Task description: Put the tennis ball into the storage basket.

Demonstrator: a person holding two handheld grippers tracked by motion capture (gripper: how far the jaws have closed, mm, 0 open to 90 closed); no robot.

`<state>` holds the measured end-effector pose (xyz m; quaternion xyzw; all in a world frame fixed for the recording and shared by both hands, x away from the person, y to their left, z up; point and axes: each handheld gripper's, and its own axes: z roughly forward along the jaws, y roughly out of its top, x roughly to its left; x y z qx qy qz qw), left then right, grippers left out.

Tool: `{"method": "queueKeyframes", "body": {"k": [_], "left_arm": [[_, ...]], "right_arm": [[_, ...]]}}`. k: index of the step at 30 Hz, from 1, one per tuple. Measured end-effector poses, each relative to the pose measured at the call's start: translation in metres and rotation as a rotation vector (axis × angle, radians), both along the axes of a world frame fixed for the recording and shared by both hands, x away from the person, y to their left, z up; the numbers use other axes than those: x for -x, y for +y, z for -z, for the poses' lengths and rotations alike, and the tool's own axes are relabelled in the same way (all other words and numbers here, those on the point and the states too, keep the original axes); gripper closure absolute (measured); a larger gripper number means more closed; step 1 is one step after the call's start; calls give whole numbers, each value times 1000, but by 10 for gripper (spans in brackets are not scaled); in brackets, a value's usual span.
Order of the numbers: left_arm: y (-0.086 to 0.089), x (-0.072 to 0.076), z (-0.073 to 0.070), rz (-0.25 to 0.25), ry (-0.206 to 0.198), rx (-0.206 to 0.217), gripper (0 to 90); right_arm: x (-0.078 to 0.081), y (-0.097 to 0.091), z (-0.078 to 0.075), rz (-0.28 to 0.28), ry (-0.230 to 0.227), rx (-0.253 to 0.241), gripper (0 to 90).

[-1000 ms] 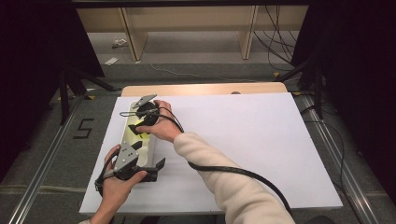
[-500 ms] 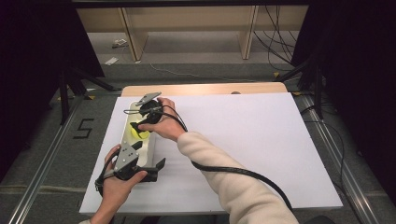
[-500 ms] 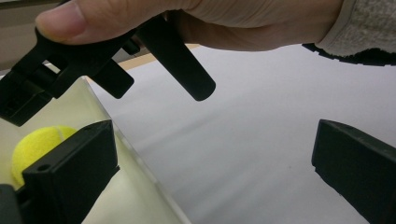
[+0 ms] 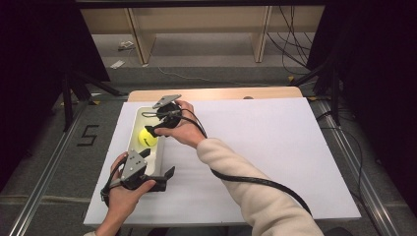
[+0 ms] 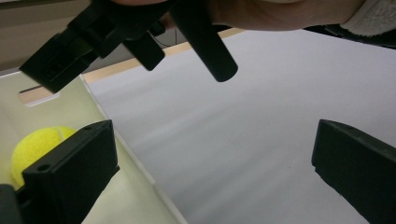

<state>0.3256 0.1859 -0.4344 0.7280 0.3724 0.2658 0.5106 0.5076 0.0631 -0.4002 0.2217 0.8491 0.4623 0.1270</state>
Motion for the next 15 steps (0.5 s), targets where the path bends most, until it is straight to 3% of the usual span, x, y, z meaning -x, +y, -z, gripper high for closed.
{"method": "queueKeyframes", "body": {"k": [15], "left_arm": [[0,0,0,-2,0,1,0]], "right_arm": [[0,-60,-5,59,-23,-1,171]]}}
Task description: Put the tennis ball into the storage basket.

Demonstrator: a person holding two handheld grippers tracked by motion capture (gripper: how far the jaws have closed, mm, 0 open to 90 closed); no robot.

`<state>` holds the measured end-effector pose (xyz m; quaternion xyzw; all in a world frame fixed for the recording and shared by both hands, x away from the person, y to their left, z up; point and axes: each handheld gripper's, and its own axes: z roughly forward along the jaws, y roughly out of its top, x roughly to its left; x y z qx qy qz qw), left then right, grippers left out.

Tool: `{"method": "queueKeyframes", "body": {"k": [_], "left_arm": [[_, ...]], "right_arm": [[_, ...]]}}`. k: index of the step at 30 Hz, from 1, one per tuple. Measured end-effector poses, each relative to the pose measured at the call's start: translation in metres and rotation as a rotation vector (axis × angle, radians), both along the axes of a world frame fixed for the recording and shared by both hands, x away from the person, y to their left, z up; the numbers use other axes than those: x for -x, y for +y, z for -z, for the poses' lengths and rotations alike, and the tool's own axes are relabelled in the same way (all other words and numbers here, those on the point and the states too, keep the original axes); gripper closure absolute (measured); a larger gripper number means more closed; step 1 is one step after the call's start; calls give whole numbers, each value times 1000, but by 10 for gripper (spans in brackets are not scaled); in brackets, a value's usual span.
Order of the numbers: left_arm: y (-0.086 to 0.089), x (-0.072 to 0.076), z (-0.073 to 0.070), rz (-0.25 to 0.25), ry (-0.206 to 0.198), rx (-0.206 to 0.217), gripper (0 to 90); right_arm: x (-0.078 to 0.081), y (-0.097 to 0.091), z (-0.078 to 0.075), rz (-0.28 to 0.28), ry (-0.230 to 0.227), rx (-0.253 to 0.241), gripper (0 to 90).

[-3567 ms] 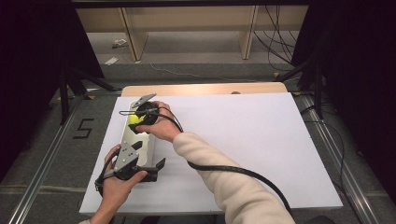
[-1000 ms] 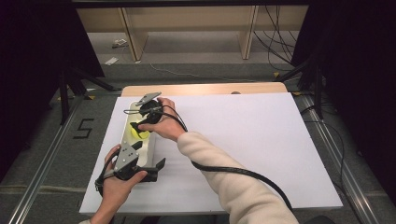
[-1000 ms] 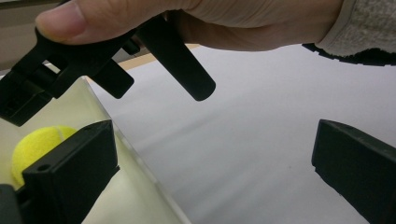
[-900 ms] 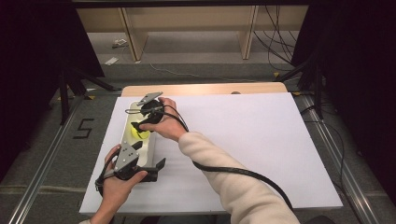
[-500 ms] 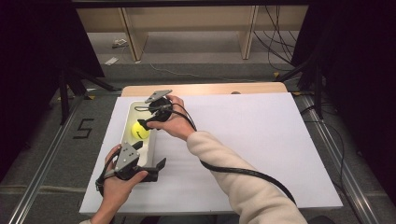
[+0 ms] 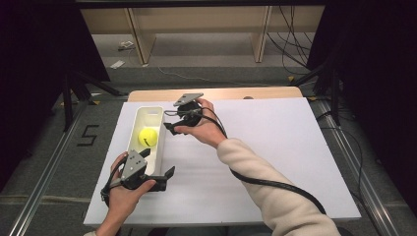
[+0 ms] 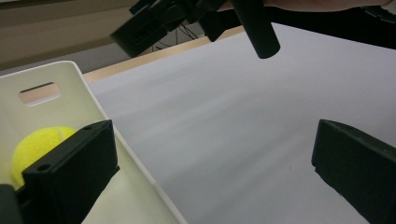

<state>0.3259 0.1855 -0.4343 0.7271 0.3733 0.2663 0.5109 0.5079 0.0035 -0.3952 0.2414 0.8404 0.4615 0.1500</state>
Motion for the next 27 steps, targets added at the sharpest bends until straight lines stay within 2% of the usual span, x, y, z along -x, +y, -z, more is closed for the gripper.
{"method": "queueKeyframes", "body": {"k": [11,13,19,27], "left_arm": [[1,0,0,-5,2,0,0],[0,0,1,-8,16,9,0],[-1,0,1,3,21,13,0],[1,0,1,-7,2,-3,0]], "right_arm": [[2,-53,3,60,-12,-1,171],[3,-61,4,71,-9,0,171],[8,-85,10,94,-7,2,173],[14,-121,18,138,0,2,174]]}}
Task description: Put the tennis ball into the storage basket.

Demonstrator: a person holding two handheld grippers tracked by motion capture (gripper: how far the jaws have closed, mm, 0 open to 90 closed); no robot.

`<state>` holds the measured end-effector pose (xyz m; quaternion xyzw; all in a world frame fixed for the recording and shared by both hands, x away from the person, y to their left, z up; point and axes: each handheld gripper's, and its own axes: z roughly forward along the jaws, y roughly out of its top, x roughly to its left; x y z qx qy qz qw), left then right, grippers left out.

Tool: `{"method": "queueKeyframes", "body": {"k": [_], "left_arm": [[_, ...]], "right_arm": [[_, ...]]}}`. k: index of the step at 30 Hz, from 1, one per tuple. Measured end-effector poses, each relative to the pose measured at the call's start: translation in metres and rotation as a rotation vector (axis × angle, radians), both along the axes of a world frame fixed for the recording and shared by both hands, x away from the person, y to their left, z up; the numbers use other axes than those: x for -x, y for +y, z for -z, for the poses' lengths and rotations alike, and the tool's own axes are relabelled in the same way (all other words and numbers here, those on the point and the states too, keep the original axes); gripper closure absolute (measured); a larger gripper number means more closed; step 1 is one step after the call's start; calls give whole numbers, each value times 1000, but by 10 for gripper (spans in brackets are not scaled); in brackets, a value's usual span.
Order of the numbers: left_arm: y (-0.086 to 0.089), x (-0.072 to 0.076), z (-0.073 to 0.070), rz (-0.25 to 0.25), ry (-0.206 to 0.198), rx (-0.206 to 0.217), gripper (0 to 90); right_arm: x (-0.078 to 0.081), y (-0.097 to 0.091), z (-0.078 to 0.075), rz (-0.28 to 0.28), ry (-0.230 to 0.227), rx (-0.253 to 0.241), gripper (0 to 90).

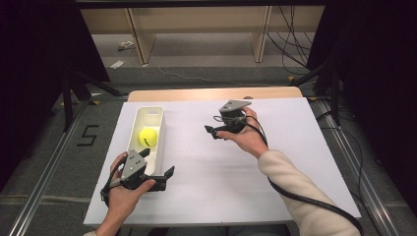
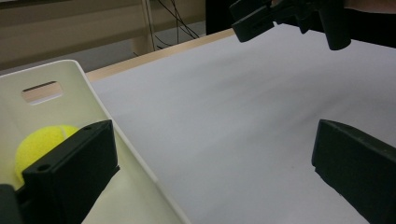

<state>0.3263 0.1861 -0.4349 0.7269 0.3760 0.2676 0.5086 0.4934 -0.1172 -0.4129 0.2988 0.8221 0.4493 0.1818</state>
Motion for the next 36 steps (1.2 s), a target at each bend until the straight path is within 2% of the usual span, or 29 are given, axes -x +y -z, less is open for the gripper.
{"method": "queueKeyframes", "body": {"k": [15,21,36], "left_arm": [[0,0,0,0,-1,-7,0],[0,-1,0,-2,0,-5,0],[0,0,0,-7,-1,-5,0]], "right_arm": [[16,-54,8,61,12,0,174],[24,-72,12,76,15,7,174],[44,-113,17,132,25,-12,175]]}}
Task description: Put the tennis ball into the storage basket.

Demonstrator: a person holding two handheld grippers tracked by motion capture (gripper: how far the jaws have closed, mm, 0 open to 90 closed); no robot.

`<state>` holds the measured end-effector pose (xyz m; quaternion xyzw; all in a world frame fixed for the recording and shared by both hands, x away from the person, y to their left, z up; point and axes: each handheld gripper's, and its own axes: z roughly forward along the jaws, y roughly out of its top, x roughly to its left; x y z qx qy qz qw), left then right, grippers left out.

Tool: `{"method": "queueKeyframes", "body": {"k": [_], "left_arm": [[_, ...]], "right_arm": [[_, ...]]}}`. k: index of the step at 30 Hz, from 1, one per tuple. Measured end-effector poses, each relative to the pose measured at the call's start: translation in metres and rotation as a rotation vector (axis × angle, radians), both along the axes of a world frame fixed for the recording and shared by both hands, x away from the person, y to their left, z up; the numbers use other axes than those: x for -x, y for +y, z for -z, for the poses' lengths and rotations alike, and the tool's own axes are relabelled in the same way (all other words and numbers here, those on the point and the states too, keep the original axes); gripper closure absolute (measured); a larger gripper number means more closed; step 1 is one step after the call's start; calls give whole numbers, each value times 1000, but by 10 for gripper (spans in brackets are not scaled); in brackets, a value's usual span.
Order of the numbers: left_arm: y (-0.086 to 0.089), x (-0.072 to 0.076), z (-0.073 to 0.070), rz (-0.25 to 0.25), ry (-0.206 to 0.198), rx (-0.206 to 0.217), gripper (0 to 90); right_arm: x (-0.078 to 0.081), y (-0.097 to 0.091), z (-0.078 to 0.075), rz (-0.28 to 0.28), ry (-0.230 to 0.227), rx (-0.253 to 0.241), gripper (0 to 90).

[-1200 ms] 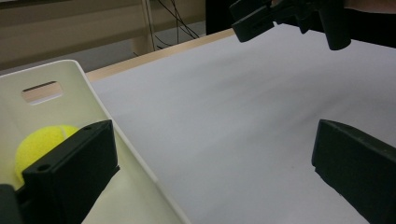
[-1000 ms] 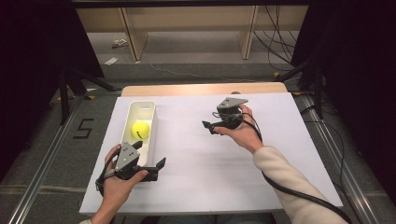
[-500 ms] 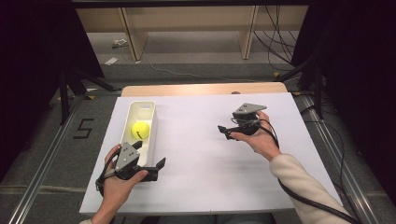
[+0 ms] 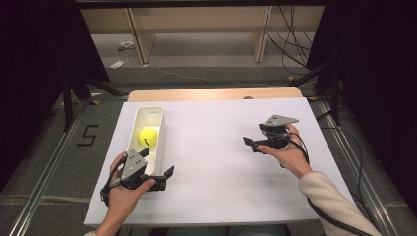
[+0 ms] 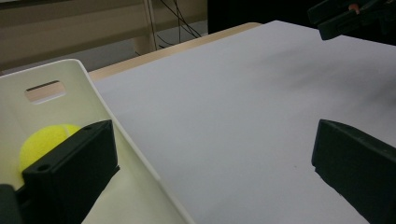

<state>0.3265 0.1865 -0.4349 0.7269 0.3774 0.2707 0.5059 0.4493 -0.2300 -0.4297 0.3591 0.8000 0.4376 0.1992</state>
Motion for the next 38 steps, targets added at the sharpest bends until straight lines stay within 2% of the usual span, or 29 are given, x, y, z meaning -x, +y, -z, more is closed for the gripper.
{"method": "queueKeyframes", "body": {"k": [14,31,34,38], "left_arm": [[1,0,0,-3,-3,2,0],[2,-1,0,-4,-1,-4,0],[2,-1,0,-6,2,0,0],[2,-1,0,-5,2,3,0]], "right_arm": [[17,-26,2,21,-2,-11,176],[64,-65,14,35,13,-15,177],[68,-68,16,30,1,-5,177],[69,-71,15,36,2,-25,175]]}}
